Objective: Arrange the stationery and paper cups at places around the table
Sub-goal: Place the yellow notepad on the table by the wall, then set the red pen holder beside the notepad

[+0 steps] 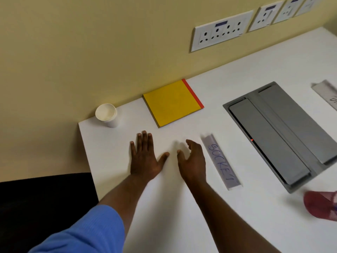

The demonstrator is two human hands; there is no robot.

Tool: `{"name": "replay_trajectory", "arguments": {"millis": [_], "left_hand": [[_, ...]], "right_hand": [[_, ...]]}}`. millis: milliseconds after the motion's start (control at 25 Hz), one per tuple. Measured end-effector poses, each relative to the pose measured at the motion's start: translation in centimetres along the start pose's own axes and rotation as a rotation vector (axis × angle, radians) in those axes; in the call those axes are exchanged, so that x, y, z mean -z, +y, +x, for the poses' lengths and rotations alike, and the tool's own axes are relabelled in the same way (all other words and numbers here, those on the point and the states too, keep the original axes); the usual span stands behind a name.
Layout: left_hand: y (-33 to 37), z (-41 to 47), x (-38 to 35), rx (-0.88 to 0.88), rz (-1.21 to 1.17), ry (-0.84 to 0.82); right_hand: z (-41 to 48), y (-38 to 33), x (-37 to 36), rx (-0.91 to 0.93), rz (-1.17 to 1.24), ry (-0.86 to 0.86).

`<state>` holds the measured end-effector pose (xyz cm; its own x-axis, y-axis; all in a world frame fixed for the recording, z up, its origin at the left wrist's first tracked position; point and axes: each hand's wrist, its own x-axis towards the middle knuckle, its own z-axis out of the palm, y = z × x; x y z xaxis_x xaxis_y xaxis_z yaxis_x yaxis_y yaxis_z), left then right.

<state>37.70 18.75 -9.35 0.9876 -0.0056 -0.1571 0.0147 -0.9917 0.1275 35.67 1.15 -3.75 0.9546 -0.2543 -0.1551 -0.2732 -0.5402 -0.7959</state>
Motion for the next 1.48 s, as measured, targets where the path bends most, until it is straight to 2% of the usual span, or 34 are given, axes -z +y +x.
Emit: {"name": "replay_trajectory", "arguments": {"millis": [240,400,640,960,1280,1480], "left_hand": [[0.3,-0.5,1.0,-0.025,-0.067,-0.177],[1.1,-5.7,1.3,-0.053,-0.086,-0.243],[5.0,-14.8,2.3,-0.25,-0.136,-0.151],[12.3,-21.7,4.1,-0.551,-0.116,-0.157],[17.3,-23.7,2.7,-0.713,-0.116,-0.182],[22.3,-22.8,1.8,-0.804,-0.122,-0.196]], "right_hand": [[-5.3,2.7,3.2,0.048,-0.089,-0.003],[-8.7,3.5,5.8,0.05,-0.159,-0.02],[-15.1,6.1,11.8,-0.01,-0.245,0.058],[-23.0,10.1,18.5,-0.098,-0.433,0.086],[-28.7,15.6,23.6,-0.269,-0.451,0.119],[-27.8,18.8,26.5,-0.338,-0.397,0.185]]}}
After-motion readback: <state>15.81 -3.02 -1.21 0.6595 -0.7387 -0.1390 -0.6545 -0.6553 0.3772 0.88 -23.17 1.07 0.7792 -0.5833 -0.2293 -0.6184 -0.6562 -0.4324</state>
